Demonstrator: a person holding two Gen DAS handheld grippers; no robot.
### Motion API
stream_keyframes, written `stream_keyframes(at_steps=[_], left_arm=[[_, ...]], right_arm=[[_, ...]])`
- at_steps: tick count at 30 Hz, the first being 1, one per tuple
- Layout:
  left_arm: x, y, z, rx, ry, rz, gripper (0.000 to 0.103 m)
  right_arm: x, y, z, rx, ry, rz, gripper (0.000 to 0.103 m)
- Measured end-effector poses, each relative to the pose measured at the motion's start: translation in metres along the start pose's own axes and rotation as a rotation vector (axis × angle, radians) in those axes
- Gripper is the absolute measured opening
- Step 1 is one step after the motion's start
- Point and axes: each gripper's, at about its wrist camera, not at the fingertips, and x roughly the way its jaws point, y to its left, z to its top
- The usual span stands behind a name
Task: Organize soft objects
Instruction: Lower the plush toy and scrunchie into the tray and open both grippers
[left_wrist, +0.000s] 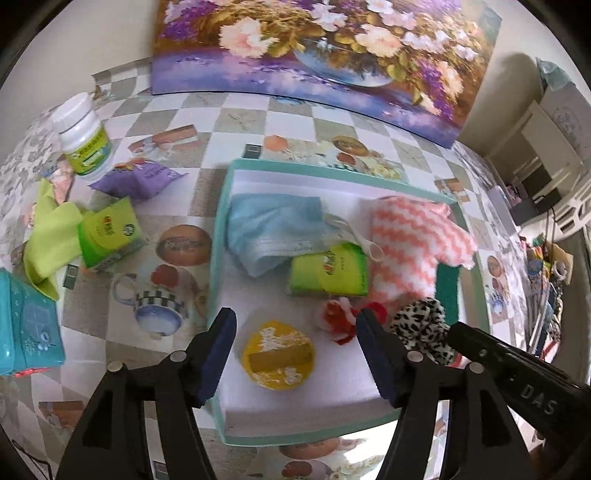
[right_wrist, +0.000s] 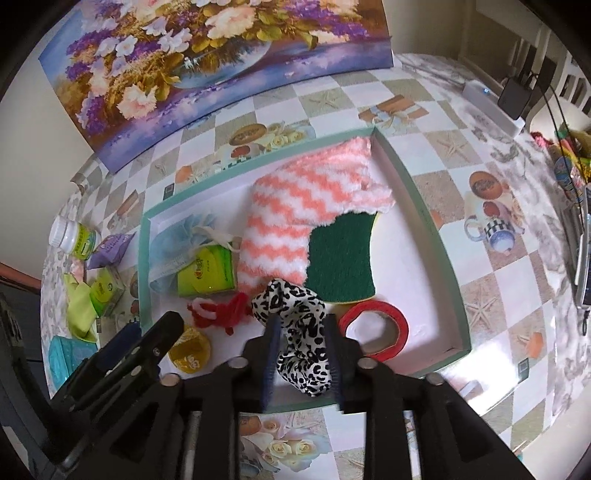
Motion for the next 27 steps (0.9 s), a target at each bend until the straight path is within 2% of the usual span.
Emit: stream_keyframes(at_steps=[1, 3, 6, 8, 10, 12, 15, 17, 27], left_arm=[[0.0, 0.002, 0.0, -0.003, -0.002, 0.011, 0.072], [0.0, 0.005, 0.001, -0.014, -0.009, 0.04, 0.08], [0.0, 0.01, 0.001, -0.025, -0.023, 0.088, 0.083], [-0.001, 0.014, 0.002, -0.036, -0.032, 0.126, 0.09], [-0.003, 0.02, 0.002, -0.054, -0.045, 0.145, 0.092], [-0.004, 0.023, 0.002, -0.064, -0.053, 0.155, 0.092], [-0.004, 0.025, 0.002, -0.065, -0.063, 0.183, 0.094], [-0.004, 0.026, 0.003, -0.063, -0.066, 0.198, 0.1], [-0.002, 0.028, 0.003, -0.073, -0.053, 0.189, 0.101]], right_arm=[[0.0, 0.001, 0.001, 0.0, -0.001, -0.004, 0.043], [0.002, 0.001, 0.001, -0.002, 0.0, -0.02, 0.057], [0.004, 0.001, 0.002, -0.006, -0.003, -0.045, 0.072], [0.006, 0.0, 0.002, -0.007, -0.002, -0.058, 0.079], [0.008, 0.0, 0.002, -0.013, -0.004, -0.075, 0.087], [0.009, 0.0, 0.002, -0.025, -0.009, -0.091, 0.101], [0.008, 0.001, 0.002, -0.037, -0.025, -0.11, 0.103], [0.007, 0.001, 0.002, -0.04, -0.026, -0.115, 0.103], [0.003, 0.005, 0.002, -0.046, -0.031, -0.122, 0.103]])
